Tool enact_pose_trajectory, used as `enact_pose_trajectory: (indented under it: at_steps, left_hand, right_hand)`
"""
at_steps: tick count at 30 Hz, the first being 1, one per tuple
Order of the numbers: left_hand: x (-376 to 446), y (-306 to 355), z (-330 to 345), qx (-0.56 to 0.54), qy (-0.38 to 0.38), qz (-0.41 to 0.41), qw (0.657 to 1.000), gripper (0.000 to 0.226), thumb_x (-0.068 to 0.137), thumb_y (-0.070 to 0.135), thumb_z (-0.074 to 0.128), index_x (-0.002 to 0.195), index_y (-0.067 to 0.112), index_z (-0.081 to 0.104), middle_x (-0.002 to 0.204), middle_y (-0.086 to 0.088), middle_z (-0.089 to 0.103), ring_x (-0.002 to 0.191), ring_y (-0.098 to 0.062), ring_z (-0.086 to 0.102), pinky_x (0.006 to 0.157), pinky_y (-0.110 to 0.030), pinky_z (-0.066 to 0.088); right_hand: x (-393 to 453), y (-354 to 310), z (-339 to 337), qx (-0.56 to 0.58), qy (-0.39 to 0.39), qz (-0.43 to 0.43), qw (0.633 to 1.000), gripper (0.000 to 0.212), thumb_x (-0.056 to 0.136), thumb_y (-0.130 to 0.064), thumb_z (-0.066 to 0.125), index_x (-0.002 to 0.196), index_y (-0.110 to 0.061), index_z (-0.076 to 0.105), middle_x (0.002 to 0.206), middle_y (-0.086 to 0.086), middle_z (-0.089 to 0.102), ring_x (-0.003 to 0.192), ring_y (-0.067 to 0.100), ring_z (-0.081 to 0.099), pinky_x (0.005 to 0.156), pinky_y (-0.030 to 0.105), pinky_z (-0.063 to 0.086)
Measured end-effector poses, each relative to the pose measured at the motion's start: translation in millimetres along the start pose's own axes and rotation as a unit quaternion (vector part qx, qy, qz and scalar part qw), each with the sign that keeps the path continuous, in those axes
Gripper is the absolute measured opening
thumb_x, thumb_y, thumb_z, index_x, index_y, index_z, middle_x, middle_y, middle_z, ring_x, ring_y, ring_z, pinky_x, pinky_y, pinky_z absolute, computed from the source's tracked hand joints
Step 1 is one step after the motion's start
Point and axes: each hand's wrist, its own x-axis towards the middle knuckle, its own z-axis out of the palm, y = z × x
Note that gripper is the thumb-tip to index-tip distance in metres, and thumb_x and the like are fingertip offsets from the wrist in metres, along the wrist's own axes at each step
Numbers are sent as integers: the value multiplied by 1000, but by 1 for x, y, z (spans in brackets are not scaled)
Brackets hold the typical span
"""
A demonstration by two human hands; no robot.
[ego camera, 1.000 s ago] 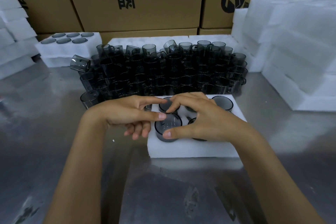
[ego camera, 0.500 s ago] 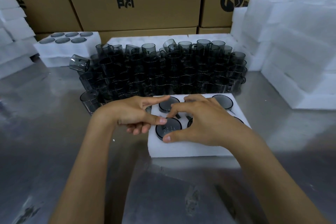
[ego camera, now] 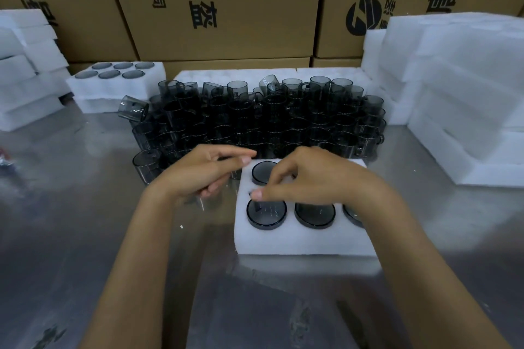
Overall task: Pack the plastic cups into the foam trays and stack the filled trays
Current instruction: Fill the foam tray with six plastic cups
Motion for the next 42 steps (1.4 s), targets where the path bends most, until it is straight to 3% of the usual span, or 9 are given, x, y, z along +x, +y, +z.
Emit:
enact_pose_trajectory:
  at_steps: [3, 6, 8, 12, 17, 21, 23, 34, 42]
  left_hand:
    - [11, -4, 0, -20, 196, 36, 980, 17, 99, 24, 59, 105, 30, 74, 44, 1, 46, 36, -9, 36, 38, -17, 28]
    - [34, 0, -7, -58, 369, 57, 926, 23, 97, 13, 55, 114, 21, 68, 64, 5, 60, 54, -5, 53, 44, -20, 41]
    - [56, 2, -26, -15, 448, 68, 891, 35, 93, 14, 56, 127, 18, 58, 98, -2, 63, 90, -13, 61, 73, -31, 55]
    - [95, -2, -93, 140, 560, -80, 812, 62, 88, 23, 60, 144, 11, 36, 151, -16, 27, 140, -36, 27, 113, -45, 30]
    - [108, -51, -162, 167, 546, -176, 802, 72, 97, 36, 53, 152, -1, 23, 163, -22, 6, 151, -36, 7, 123, -39, 9]
    - [109, -76, -181, 173, 497, -139, 839, 34, 96, 20, 58, 115, -8, 64, 122, -35, 59, 122, -46, 50, 112, -45, 38]
    - [108, -77, -177, 178, 507, -120, 835, 25, 93, 13, 60, 103, -8, 68, 106, -35, 65, 108, -48, 58, 104, -47, 46]
    - [89, -72, -163, 159, 527, -61, 833, 20, 90, 2, 58, 109, -2, 65, 106, -28, 63, 99, -45, 62, 83, -40, 52]
    - [57, -47, -126, 306, 477, 39, 823, 22, 92, 6, 60, 112, 2, 67, 134, -23, 46, 117, -38, 51, 103, -41, 41]
  right_hand:
    - [23, -3, -8, 50, 25, 9, 998, 43, 86, -62, 65, 73, -23, 80, 46, -9, 56, 42, 1, 47, 47, 10, 33]
    - [41, -5, -8, 92, 60, 10, 994, 42, 92, -50, 65, 80, -11, 76, 69, 9, 66, 65, 20, 62, 64, 34, 49]
    - [47, -2, -5, 102, 58, 15, 993, 41, 93, -47, 64, 84, -10, 75, 93, 18, 73, 92, 32, 69, 83, 47, 56]
    - [51, 9, -3, 116, 51, 11, 992, 33, 94, -45, 64, 80, -18, 76, 98, 14, 74, 102, 30, 68, 93, 49, 54]
    - [49, 30, -16, 152, 65, 11, 986, 32, 95, -46, 63, 84, -20, 77, 98, -10, 75, 99, 4, 66, 95, 39, 53]
    - [42, 47, -32, 186, 98, 13, 978, 26, 93, -47, 65, 86, -26, 79, 99, -18, 75, 103, -5, 64, 95, 27, 48]
    - [40, 52, -38, 197, 113, 15, 974, 25, 93, -47, 64, 87, -28, 79, 99, -18, 75, 103, -6, 64, 97, 25, 47]
    - [25, 64, -41, 223, 103, 13, 969, 21, 92, -46, 65, 87, -32, 79, 98, -27, 74, 99, -15, 62, 90, 19, 43]
    - [9, 63, -52, 205, 131, 8, 970, 18, 91, -46, 65, 88, -36, 79, 95, -28, 74, 95, -18, 62, 84, 15, 41]
